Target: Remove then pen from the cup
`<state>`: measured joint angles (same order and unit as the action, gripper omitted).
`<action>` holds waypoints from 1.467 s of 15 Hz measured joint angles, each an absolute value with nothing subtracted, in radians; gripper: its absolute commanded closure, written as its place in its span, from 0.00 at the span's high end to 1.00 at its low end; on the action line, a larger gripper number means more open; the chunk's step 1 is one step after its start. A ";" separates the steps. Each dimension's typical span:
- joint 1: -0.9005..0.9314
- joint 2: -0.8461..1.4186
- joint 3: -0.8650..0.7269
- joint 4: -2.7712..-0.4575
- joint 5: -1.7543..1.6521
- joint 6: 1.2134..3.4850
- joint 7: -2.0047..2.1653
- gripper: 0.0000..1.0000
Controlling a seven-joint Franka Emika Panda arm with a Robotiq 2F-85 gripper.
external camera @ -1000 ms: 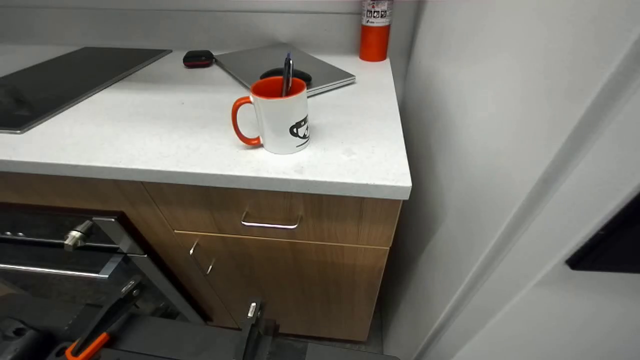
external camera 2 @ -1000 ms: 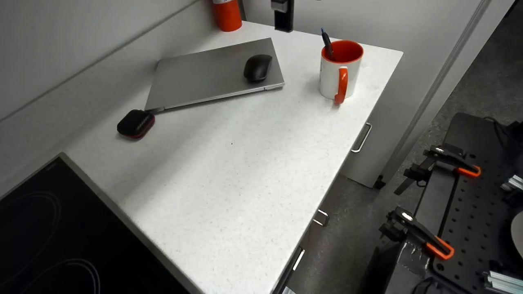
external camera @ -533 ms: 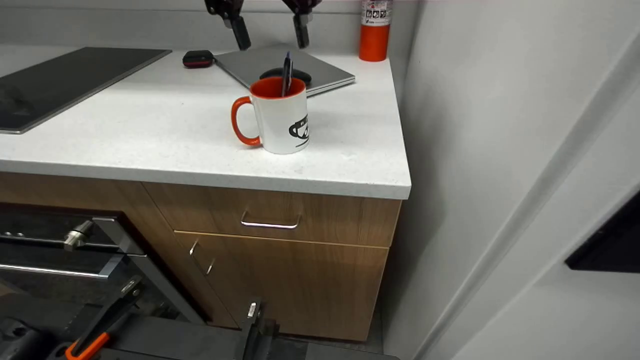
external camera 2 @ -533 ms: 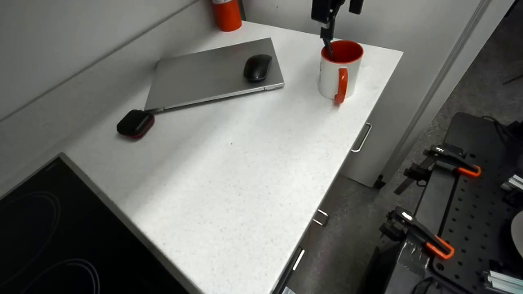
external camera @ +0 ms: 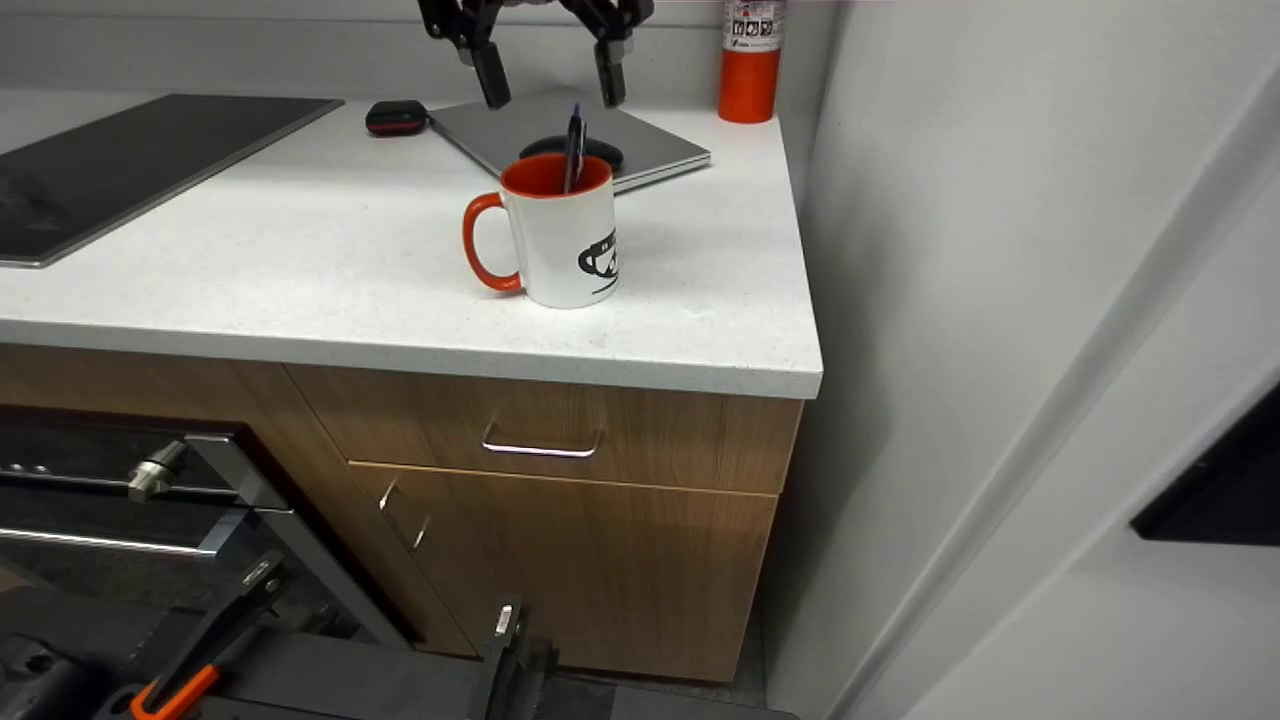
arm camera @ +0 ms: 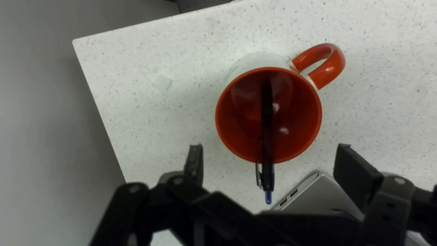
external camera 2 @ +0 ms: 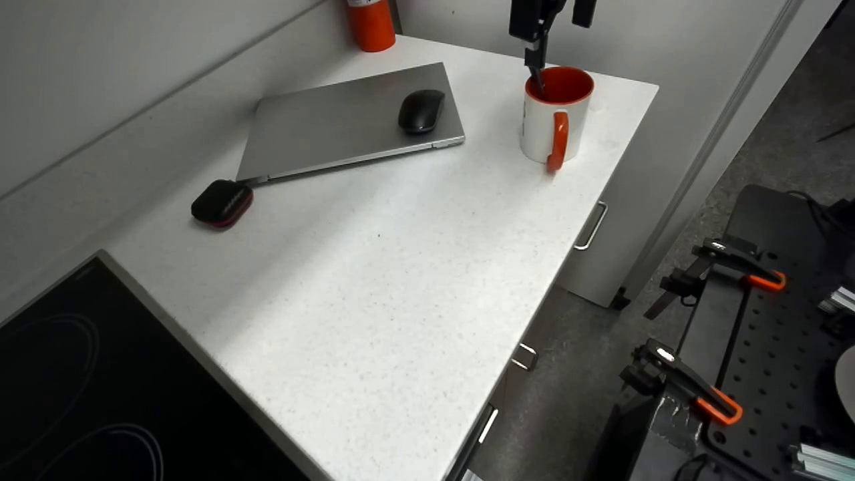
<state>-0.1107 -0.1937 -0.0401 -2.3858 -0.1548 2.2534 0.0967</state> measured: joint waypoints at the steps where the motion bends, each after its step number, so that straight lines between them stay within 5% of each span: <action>1: -0.109 -0.182 -0.039 -2.380 -0.155 2.253 0.102 1.00; 4: -0.108 -0.135 -0.039 -2.352 -0.152 2.256 0.127 1.00; 6: -0.108 -0.100 -0.040 -2.329 -0.151 2.257 0.149 0.72; 15: -0.109 -0.033 -0.058 -2.274 -0.121 2.259 0.190 0.01; 22: -0.109 -0.065 -0.074 -2.273 -0.111 2.259 0.191 0.04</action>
<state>-0.1090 -0.0651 -0.0740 -2.2731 -0.1113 2.2588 0.1906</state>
